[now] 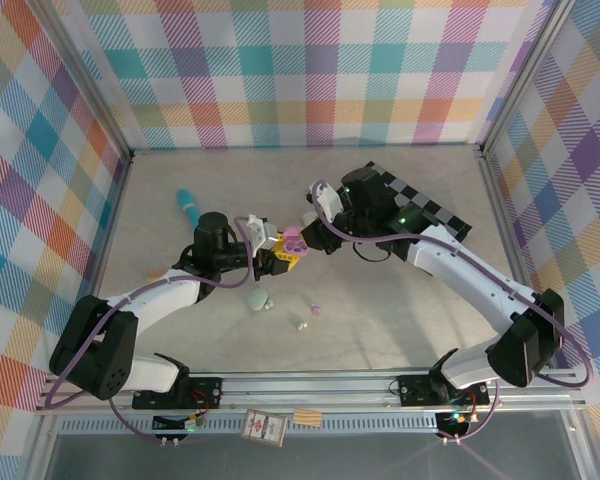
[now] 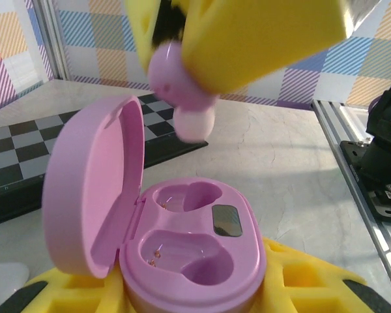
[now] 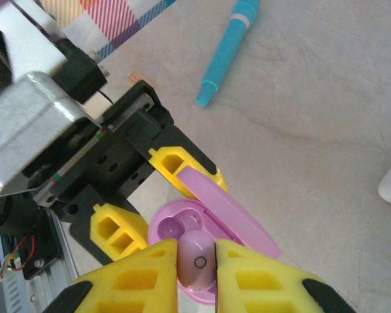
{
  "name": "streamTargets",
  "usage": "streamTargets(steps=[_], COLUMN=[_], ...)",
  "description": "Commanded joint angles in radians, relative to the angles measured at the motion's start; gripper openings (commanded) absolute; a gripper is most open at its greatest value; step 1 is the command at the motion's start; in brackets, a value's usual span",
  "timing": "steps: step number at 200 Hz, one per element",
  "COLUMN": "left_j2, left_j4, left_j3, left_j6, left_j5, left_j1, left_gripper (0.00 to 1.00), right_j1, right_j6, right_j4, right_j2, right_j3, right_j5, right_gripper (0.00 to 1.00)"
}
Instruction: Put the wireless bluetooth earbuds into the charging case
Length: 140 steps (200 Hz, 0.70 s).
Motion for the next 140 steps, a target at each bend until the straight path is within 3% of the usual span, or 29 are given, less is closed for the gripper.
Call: streamTargets(steps=[1,117,140], left_j2=[-0.028,-0.039,-0.038], left_j4=[-0.004,0.001,0.007], left_j3=[0.03,0.029,0.029], left_j6=[0.024,0.013,0.01], left_j5=[0.04,0.026,0.027], left_j1=[-0.011,-0.011,-0.011], left_gripper=[0.29,0.29,0.29], right_j1=[0.002,0.001,0.003], right_j6=[-0.061,-0.14,-0.138], right_j4=[-0.045,-0.136,-0.139], right_j2=[0.024,0.067,0.068], right_j3=[0.034,0.043,0.046], right_j5=[-0.045,0.007,-0.002], right_gripper=[0.18,0.18,0.24])
